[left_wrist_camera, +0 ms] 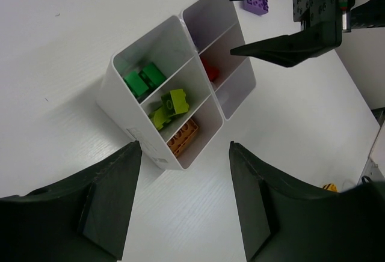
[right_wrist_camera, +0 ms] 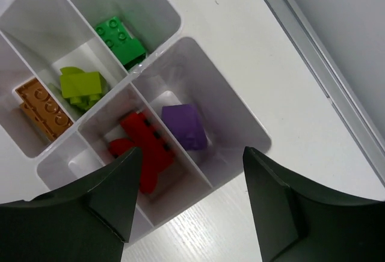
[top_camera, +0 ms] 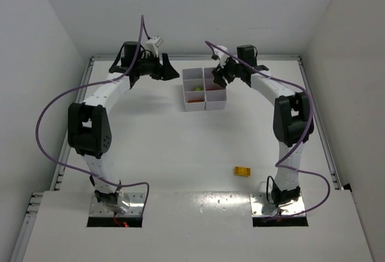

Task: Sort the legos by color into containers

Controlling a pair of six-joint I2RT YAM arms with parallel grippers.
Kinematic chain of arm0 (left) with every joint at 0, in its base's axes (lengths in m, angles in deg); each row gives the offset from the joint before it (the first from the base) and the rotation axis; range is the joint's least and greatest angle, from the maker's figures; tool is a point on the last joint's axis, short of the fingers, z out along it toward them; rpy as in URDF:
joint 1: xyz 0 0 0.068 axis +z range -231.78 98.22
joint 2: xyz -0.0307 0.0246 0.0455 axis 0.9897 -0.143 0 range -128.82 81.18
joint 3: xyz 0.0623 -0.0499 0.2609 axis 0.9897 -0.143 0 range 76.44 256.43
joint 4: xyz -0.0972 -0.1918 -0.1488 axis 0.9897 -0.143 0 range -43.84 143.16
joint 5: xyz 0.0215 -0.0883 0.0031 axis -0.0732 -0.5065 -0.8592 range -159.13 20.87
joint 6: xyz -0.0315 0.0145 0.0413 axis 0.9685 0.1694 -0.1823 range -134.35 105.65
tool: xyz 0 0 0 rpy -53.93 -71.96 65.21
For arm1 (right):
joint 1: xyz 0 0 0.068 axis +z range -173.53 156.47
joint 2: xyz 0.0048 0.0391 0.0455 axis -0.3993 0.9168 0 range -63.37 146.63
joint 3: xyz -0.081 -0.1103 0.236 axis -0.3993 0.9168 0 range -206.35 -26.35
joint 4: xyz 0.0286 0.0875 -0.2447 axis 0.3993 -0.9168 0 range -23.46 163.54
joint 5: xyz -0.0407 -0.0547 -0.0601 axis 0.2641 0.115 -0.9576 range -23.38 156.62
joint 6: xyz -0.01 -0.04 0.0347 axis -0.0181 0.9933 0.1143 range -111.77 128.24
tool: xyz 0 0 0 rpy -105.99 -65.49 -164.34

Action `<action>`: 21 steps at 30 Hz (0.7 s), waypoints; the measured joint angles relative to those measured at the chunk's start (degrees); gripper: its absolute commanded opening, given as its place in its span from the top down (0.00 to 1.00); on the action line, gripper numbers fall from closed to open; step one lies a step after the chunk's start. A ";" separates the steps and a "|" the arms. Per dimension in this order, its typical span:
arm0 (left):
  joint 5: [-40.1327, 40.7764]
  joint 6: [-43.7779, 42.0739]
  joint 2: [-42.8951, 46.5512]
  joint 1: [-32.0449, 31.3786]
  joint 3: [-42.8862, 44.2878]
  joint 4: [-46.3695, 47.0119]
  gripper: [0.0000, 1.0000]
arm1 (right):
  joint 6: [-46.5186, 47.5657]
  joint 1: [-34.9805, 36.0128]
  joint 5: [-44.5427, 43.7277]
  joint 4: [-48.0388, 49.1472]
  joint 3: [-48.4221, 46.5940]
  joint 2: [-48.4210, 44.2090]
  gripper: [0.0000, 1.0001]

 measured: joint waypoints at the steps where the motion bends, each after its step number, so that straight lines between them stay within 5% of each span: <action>1: 0.02 -0.02 -0.02 -0.20 0.07 -0.02 0.34 | -0.70 -0.15 -0.07 0.50 0.63 -0.46 0.32; 7: 0.00 -1.09 -0.02 -2.01 0.15 -0.22 0.34 | -12.61 -3.87 -2.21 6.75 1.16 -4.48 0.32; 12: 0.02 -2.25 -0.02 -2.95 0.15 -0.85 0.34 | -18.32 -11.87 -4.31 3.48 -7.37 -4.02 0.32; 16: 0.39 -3.28 -0.02 -2.99 0.15 -1.70 0.34 | -18.64 -20.92 -5.42 -2.25 -19.63 2.91 0.32; 21: 0.81 -4.55 -0.02 -3.28 0.26 -2.62 0.34 | -16.87 -28.22 -4.33 -10.14 -22.58 11.37 0.29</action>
